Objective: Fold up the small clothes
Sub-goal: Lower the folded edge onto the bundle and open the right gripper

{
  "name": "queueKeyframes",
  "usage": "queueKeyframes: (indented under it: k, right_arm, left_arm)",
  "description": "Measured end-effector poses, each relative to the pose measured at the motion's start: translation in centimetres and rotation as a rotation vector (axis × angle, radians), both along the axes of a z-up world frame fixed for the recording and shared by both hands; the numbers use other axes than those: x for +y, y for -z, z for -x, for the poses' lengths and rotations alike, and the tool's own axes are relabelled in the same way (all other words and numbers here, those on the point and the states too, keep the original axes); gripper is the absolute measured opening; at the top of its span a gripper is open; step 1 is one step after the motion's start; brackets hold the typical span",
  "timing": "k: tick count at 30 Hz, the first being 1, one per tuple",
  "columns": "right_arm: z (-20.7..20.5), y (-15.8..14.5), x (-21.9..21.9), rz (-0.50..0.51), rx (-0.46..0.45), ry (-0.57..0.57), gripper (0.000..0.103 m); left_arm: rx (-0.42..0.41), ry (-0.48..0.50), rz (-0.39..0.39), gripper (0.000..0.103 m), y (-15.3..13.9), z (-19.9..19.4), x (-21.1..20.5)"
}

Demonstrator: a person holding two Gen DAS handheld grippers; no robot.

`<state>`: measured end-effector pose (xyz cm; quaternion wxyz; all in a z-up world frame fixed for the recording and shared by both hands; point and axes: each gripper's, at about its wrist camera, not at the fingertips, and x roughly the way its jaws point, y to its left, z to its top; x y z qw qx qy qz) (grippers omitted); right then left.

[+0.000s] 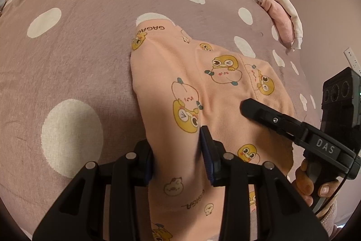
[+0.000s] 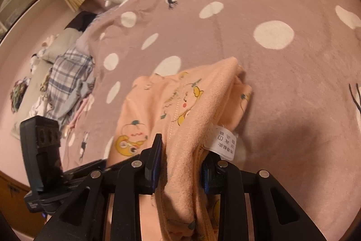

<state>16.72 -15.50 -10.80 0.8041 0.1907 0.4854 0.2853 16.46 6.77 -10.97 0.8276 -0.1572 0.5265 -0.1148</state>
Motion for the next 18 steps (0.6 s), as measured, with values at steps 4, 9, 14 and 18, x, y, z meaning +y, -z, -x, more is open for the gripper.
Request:
queueKeyframes:
  k: [4, 9, 14, 18]
  right_arm:
    - [-0.07, 0.36, -0.42, 0.016, 0.013, 0.018, 0.029]
    - [-0.05, 0.47, -0.55, 0.051, 0.012, 0.032, 0.029]
    - [0.02, 0.53, -0.81, 0.066, 0.013, 0.053, 0.031]
    - [0.08, 0.31, -1.0, 0.076, 0.009, 0.067, 0.032]
  left_arm:
    - [0.0, -0.007, -0.014, 0.042, -0.02, 0.13, 0.04]
    - [-0.002, -0.021, -0.043, 0.052, -0.1, 0.29, 0.27]
    - [-0.001, -0.039, -0.049, 0.056, -0.18, 0.69, 0.77]
    - [-0.001, -0.044, -0.056, 0.057, -0.31, 0.93, 0.77]
